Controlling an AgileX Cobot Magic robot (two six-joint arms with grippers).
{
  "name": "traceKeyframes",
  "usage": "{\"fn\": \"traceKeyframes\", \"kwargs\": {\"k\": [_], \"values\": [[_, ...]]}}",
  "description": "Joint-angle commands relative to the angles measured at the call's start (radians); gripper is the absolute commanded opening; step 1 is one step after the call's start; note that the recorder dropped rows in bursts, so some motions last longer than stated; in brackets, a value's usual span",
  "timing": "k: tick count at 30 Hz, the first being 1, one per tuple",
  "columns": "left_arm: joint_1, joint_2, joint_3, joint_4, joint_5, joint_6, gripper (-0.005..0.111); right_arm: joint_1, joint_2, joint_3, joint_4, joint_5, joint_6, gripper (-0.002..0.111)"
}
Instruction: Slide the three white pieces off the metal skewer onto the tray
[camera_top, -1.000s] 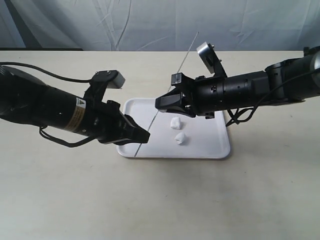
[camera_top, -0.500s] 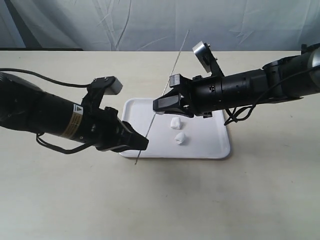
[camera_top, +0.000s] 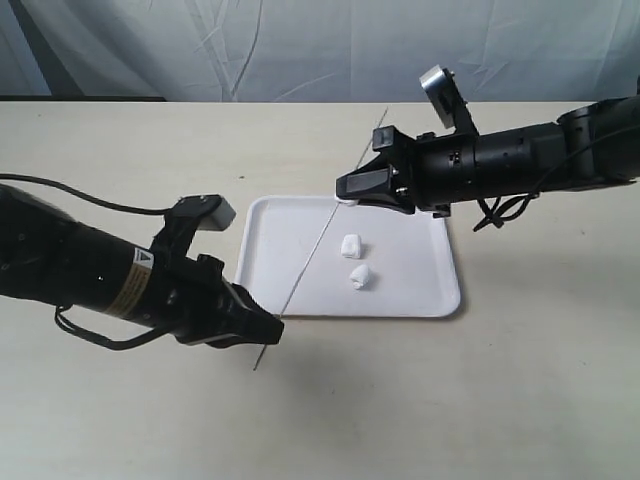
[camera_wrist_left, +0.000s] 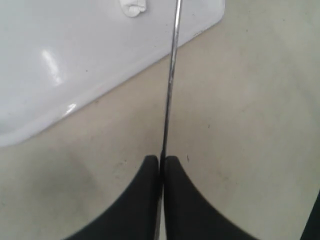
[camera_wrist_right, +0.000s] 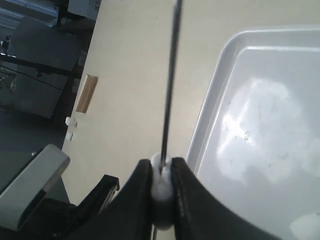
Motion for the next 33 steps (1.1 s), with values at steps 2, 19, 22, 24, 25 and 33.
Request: {"fn": "traceKeyframes", "kwargs": {"k": [2, 19, 22, 24, 25, 33], "values": [[-0.001, 0.005, 0.061, 0.065, 0.010, -0.015, 0.000, -0.086, -0.037, -0.020, 0.087, -0.058, -0.003, 0.007], [-0.001, 0.005, 0.104, 0.065, 0.025, -0.010, 0.000, -0.251, -0.093, -0.020, 0.087, -0.052, -0.003, 0.007], [-0.001, 0.005, 0.104, 0.065, 0.031, -0.010, 0.000, -0.258, -0.098, -0.020, 0.087, -0.037, -0.003, 0.007], [-0.001, 0.005, 0.100, 0.065, 0.048, -0.010, 0.000, -0.256, -0.098, -0.020, 0.026, -0.052, -0.003, 0.007], [-0.001, 0.005, 0.093, 0.065, 0.048, -0.015, 0.000, -0.248, -0.098, -0.020, -0.027, -0.071, -0.003, 0.007], [-0.001, -0.001, -0.014, 0.065, 0.096, -0.106, 0.000, -0.156, -0.098, 0.017, -0.345, -0.195, 0.070, 0.007]]}}
